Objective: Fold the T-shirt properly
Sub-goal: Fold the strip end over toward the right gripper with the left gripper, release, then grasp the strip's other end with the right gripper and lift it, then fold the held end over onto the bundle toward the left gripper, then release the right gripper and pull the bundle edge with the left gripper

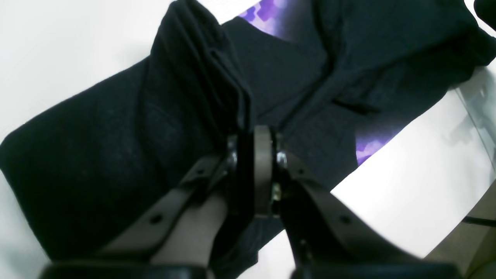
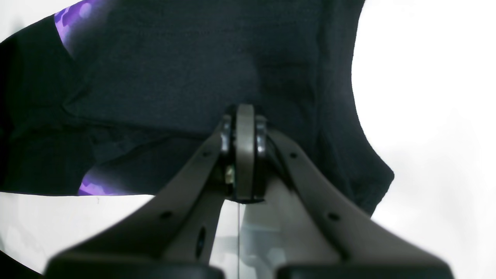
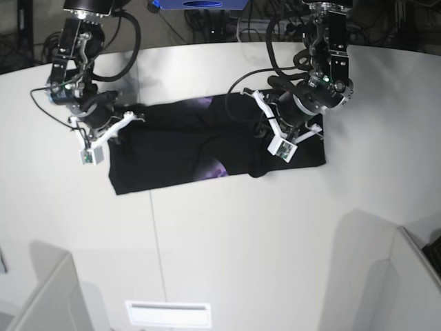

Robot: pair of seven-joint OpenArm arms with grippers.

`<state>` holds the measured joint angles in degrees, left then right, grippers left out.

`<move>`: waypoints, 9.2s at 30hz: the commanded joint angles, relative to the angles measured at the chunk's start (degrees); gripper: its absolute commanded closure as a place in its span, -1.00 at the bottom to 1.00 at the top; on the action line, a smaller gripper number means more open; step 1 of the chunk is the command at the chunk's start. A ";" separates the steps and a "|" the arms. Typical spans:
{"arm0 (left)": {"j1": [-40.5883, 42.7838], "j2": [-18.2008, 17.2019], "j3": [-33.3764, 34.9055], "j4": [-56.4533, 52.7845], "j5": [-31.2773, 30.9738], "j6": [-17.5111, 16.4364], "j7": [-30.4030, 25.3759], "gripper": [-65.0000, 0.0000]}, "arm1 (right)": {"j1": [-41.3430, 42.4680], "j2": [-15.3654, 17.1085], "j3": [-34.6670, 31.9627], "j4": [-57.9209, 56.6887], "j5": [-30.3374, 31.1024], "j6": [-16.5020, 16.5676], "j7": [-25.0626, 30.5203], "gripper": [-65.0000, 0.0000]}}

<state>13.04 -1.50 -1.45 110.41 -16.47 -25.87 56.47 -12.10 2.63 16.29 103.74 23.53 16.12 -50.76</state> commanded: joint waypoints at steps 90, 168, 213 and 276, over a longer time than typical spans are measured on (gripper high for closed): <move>5.82 -7.78 -28.04 -16.39 -1.68 -9.17 -14.05 1.00 | 19.97 -0.48 15.05 -28.10 4.30 13.38 -16.89 -0.14; 3.09 -3.21 -15.38 -14.19 6.84 -4.07 -9.57 1.00 | 5.28 -9.10 -39.46 7.07 4.38 -9.48 2.10 1.00; 16.90 -3.56 -33.32 -4.78 6.67 -12.86 -9.30 1.00 | 14.34 -9.45 -54.84 -15.79 4.30 -23.02 15.03 0.67; 11.80 -0.66 -38.24 -12.17 -35.62 -14.13 -9.21 -0.99 | 1.59 6.11 -33.92 4.08 4.56 -24.87 15.03 1.00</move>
<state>24.86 -1.80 -39.51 97.36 -50.48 -39.29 48.25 -11.20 8.27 -17.91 106.56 28.03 -9.02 -37.06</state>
